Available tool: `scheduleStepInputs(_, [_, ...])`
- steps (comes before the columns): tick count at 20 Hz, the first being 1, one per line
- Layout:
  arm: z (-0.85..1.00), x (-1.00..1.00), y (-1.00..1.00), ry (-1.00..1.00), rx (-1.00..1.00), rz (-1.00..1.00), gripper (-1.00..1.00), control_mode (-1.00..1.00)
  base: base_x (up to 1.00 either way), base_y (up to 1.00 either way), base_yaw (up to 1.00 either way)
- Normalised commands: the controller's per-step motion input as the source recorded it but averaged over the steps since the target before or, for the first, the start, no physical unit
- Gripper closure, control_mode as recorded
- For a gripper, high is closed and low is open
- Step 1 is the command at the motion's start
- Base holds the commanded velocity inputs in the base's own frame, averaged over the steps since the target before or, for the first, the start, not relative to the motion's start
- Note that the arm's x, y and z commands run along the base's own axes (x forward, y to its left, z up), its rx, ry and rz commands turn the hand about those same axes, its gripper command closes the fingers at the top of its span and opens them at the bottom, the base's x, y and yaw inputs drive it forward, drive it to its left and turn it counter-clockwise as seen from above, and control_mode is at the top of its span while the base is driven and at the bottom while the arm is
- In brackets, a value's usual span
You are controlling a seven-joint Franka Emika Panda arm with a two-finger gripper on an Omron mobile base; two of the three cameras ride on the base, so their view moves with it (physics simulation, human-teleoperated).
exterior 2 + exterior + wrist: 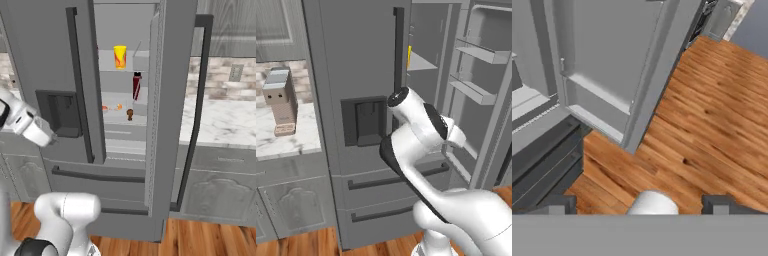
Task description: Place the tupperware on the second highest shelf of the fridge. Make space for the tupperware among the existing items by rearranging them on the shelves if needed. Close the fridge door when finished.
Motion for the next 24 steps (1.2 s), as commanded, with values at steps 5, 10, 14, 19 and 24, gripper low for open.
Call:
scheduleStepInputs(5, [0.29,-0.88,-0.38,-0.02,0.34,-0.03,-1.00,-1.00,0.00,0.00,0.00])
scheduleStepInputs(10, [0.11,-0.41,-0.68,-0.09,0.21,0.21,-1.00,-1.00,0.00,0.00,0.00])
scheduleStepInputs(14, [-0.20,-0.35,-0.59,-0.32,0.20,0.36,-1.00,-1.00,0.00,0.00,0.00])
scheduleStepInputs(19, [-0.20,-0.49,-0.65,-0.52,0.34,0.34,-1.00,-1.00,0.00,0.00,0.00])
scheduleStepInputs(24, [0.04,-0.26,-0.93,-0.37,0.39,0.08,-1.00,-1.00,0.00,0.00,0.00])
